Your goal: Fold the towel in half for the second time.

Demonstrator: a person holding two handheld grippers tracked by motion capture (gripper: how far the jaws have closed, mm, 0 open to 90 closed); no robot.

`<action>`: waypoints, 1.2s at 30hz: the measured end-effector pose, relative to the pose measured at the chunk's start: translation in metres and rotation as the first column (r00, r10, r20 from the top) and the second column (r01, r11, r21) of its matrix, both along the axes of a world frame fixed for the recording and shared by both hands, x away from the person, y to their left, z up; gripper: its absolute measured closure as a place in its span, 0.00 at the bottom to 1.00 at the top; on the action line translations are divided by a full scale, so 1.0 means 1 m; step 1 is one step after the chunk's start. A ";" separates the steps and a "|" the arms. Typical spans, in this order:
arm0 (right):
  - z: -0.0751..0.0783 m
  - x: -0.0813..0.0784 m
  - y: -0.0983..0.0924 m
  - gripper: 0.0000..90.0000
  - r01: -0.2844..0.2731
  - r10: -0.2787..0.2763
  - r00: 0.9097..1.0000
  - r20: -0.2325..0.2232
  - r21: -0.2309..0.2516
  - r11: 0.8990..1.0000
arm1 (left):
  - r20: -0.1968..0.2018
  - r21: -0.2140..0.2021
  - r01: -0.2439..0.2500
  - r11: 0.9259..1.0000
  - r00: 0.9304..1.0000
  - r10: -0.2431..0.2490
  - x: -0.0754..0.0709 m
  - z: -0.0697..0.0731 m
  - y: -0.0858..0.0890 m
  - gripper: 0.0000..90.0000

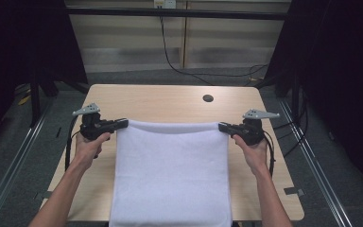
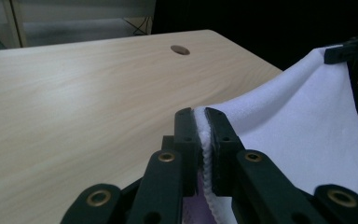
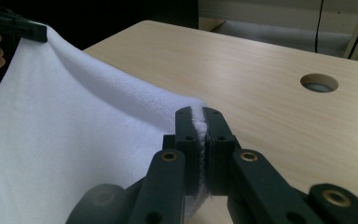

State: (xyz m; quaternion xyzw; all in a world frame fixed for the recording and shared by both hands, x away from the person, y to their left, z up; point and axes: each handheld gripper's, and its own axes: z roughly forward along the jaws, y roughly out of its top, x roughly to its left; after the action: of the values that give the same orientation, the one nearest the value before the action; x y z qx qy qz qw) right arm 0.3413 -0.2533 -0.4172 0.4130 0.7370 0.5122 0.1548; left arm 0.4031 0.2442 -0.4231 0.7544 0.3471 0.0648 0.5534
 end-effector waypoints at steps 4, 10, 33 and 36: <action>0.011 0.010 0.001 0.96 0.006 -0.006 1.000 0.015 -0.009 1.000 | 0.018 -0.007 -0.018 1.000 1.000 0.018 0.009 0.011 0.001 0.94; 0.030 0.028 0.004 0.96 0.012 -0.011 0.999 0.035 -0.030 0.999 | 0.038 0.015 -0.035 0.999 0.999 0.034 0.024 0.024 0.002 0.94; 0.031 0.019 0.003 0.96 -0.008 0.011 0.998 0.061 -0.050 0.999 | 0.075 -0.018 0.001 1.000 0.997 0.000 0.004 0.022 0.001 0.94; 0.029 0.008 0.003 0.96 -0.024 0.028 0.997 0.069 -0.051 0.998 | 0.079 -0.026 0.010 1.000 0.997 -0.008 -0.006 0.017 0.002 0.94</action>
State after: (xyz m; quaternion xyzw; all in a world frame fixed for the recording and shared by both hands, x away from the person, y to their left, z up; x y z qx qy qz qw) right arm 0.3497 -0.2506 -0.3879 0.3811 0.7489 0.5098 0.1841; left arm 0.3970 0.2465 -0.4059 0.7454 0.3222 0.0874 0.5770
